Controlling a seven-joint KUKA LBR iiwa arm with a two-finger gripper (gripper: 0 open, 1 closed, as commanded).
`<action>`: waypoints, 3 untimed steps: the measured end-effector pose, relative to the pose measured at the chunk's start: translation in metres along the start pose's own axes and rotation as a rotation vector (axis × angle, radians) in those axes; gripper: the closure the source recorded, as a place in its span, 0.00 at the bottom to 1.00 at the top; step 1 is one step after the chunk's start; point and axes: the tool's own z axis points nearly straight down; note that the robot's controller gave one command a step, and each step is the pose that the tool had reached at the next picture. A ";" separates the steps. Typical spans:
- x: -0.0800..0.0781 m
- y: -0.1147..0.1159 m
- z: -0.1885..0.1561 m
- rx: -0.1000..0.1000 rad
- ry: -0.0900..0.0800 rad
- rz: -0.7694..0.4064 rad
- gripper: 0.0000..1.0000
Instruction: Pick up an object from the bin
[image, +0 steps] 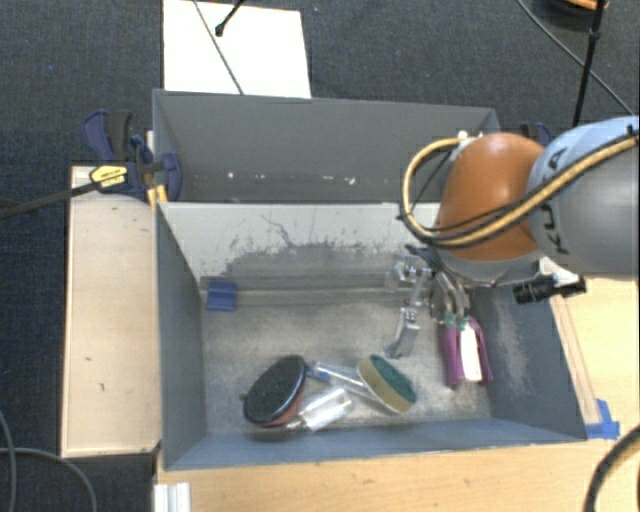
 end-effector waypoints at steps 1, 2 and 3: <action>0.045 -0.020 0.085 -0.004 -0.003 -0.180 0.00; 0.047 -0.022 0.083 0.000 0.011 -0.180 1.00; 0.043 -0.021 0.083 -0.002 -0.008 -0.179 0.00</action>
Offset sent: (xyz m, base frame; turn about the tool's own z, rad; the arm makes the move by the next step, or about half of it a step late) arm -0.0498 -0.0127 -0.0862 -0.1814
